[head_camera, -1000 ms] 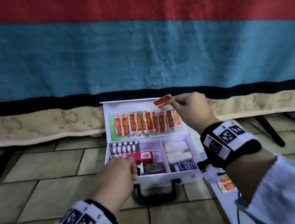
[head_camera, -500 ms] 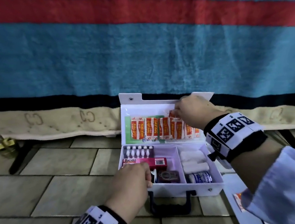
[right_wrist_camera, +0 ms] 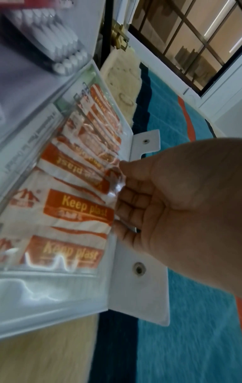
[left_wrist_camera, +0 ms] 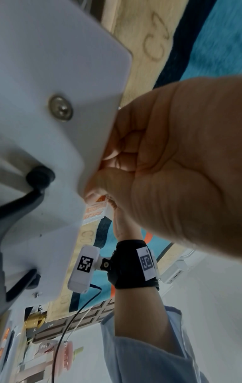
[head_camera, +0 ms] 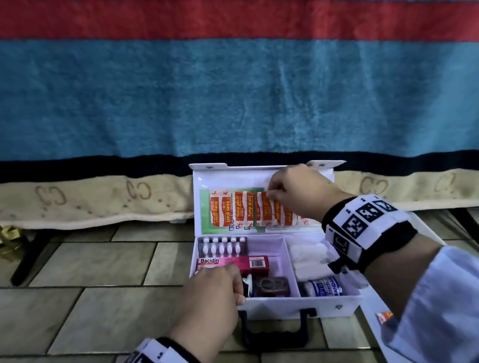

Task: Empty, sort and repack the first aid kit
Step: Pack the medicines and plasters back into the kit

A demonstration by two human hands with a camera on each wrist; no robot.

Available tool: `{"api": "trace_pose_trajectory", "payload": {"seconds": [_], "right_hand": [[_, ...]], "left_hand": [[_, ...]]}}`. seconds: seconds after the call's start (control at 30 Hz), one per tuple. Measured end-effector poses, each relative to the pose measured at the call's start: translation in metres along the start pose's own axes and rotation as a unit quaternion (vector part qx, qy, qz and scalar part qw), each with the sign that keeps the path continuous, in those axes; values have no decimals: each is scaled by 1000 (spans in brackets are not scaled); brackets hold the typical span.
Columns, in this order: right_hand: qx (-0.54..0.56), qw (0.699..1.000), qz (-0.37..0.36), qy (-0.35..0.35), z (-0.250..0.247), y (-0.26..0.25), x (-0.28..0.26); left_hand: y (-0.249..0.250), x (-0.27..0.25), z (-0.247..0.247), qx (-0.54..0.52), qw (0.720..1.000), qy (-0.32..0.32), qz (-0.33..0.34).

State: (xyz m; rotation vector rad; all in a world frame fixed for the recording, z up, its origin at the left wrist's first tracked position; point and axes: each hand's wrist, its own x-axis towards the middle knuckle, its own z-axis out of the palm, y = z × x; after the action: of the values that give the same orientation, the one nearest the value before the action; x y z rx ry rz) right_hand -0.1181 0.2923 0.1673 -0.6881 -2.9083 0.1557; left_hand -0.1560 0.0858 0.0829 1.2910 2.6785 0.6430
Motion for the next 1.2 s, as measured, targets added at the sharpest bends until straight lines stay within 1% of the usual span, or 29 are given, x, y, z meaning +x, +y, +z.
{"api": "trace_pose_trajectory", "payload": {"seconds": [0.3,0.37,0.43,0.5,0.57,0.6,0.63,0.7,0.73,0.77,0.8,0.83,0.87,0.9,0.93,0.97,1.0,1.03,1.13,1.2], "right_hand": [[-82,996,10,25,6,-5,-2],[-54,998,6,34,1,-3,-7],[7,999,-2,48,-6,3,-15],[59,995,-18,83,-17,11,-26],[107,985,-29,134,-28,23,-43],[123,980,-23,156,-33,30,-52],[135,976,-2,171,-37,40,-64],[147,971,64,175,-40,64,-88],[137,973,101,156,-39,77,-101],[112,978,135,116,-37,87,-113],[72,983,163,50,-32,96,-125],[25,982,183,-35,-24,104,-135],[-20,972,196,-126,-13,109,-144],[-57,955,205,-207,0,115,-152],[-75,938,213,-261,13,118,-158],[-79,927,224,-290,25,120,-163],[-76,922,233,-299,36,121,-168],[-61,924,243,-290,45,123,-172],[-32,939,260,-222,59,117,-180],[-24,939,267,-215,61,112,-182]], "left_hand": [[1,0,-2,-12,1000,0,-11],[1,0,-3,-11,1000,-4,-16],[1,1,-2,-12,1000,-10,-23],[2,2,-3,-12,999,-11,-32],[3,1,-4,-9,999,-6,-39],[2,1,-5,-9,999,-5,-42],[3,1,-4,-6,999,-8,-42],[3,1,-4,-3,999,-8,-48],[3,0,-4,-1,999,-9,-50],[4,0,-3,1,999,-8,-51],[5,-1,-4,3,999,-9,-52],[6,-1,-4,2,999,-11,-53],[8,-1,-5,1,998,-14,-55],[8,-1,-6,0,998,-17,-56],[9,-1,-7,0,998,-19,-57],[9,-1,-6,-1,998,-22,-56],[9,-2,-6,-2,998,-24,-55],[10,-2,-6,-3,998,-25,-56],[11,-5,-6,-6,998,-20,-59],[12,-6,-7,-2,998,-18,-59]]}}
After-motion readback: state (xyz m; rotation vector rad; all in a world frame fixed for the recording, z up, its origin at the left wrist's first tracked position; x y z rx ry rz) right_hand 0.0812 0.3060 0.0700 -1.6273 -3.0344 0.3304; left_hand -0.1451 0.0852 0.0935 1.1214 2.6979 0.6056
